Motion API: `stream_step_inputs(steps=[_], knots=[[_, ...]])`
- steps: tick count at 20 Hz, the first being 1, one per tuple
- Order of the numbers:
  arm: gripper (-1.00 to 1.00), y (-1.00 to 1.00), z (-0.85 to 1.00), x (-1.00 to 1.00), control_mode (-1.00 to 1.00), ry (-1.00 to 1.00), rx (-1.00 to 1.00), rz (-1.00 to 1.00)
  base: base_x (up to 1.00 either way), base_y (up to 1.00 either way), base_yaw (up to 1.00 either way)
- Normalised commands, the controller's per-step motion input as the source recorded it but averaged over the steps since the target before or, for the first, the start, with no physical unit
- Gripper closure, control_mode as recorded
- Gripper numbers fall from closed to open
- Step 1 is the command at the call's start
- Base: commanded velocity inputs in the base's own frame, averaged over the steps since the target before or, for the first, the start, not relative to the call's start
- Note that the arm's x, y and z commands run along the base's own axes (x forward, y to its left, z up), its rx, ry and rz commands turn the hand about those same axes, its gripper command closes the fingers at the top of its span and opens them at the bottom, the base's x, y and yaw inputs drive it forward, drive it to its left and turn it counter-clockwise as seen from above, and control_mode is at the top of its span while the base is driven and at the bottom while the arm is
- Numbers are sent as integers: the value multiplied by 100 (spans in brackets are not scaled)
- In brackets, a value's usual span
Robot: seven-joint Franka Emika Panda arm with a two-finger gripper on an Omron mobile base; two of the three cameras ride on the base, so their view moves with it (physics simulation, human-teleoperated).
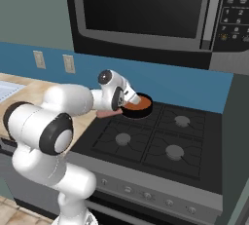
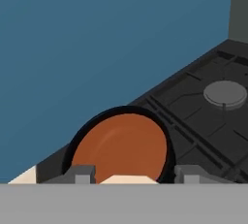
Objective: Retrieve the steak from the fridge and place it on the saucepan with marinade on the stove.
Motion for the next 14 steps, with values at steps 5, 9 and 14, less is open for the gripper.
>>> stream_step_inputs(steps=[5,9,14], knots=[[100,-13,-13,35,-100,0,0,3,0,0,0],[100,-13,-13,35,-100,0,0,3,0,0,0],[100,-15,-14,35,-100,0,0,3,0,0,0]])
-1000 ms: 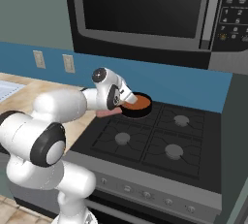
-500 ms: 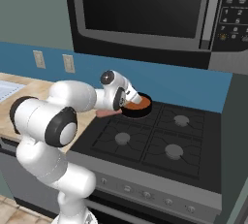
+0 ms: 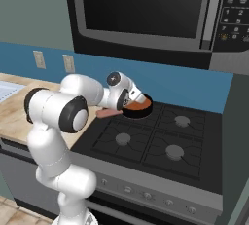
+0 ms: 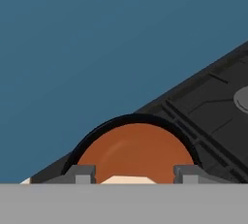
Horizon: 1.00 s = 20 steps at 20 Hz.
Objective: Retrieve the steak from the fridge and place it on the saucepan with marinade on the stove.
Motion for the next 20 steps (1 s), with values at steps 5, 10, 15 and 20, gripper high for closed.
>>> stream_step_inputs(steps=[5,10,15,20], knots=[[100,-15,-14,36,-100,0,0,3,0,0,0],[100,-16,-17,32,-100,0,0,3,0,0,0],[100,-23,-20,20,-100,0,0,4,0,0,0],[100,-28,-17,18,-100,0,0,4,0,0,0]])
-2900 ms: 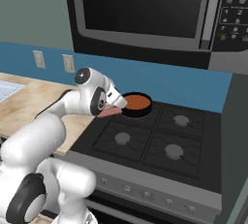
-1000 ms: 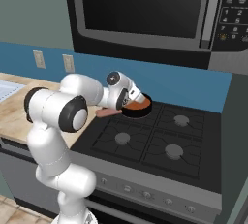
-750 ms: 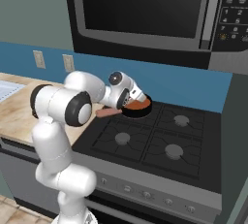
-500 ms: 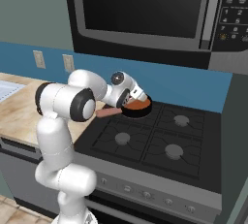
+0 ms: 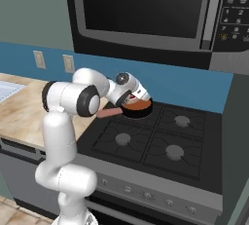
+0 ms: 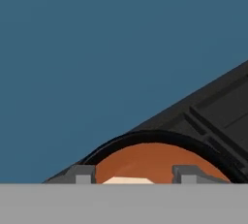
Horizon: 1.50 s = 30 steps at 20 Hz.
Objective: Retrieve the steak from the fridge and place it on the saucepan with marinade on the stove.
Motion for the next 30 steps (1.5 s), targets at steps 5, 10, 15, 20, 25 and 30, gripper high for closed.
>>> stream_step_inputs(steps=[5,10,15,20,25,30], knots=[[100,-26,-14,20,-100,0,0,4,0,0,0],[100,-17,-23,5,-100,0,0,3,0,0,0],[100,-1,-32,0,-100,0,0,0,0,0,0],[100,0,-27,0,-100,0,0,0,0,0,0],[100,0,-14,8,-100,0,0,0,0,0,0],[100,0,0,18,-100,0,0,0,0,0,0]])
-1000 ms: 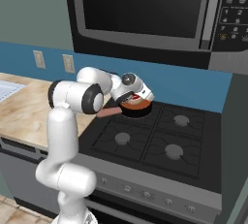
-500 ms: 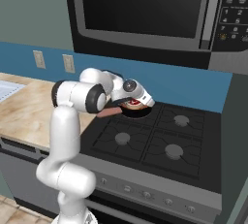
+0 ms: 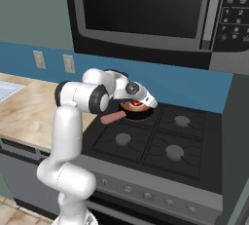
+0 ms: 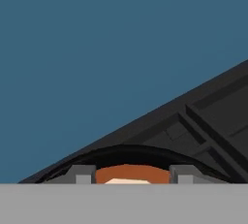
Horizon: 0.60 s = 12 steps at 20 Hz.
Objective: Retrieve the steak from the fridge and place it on the saucepan with marinade on the stove.
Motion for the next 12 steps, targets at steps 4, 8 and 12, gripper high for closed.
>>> stream_step_inputs(steps=[4,8,12], knots=[[100,0,0,7,-100,0,0,0,0,0,0],[-100,0,0,0,-100,0,0,0,0,0,0],[-100,0,0,0,-100,0,0,0,0,0,0]])
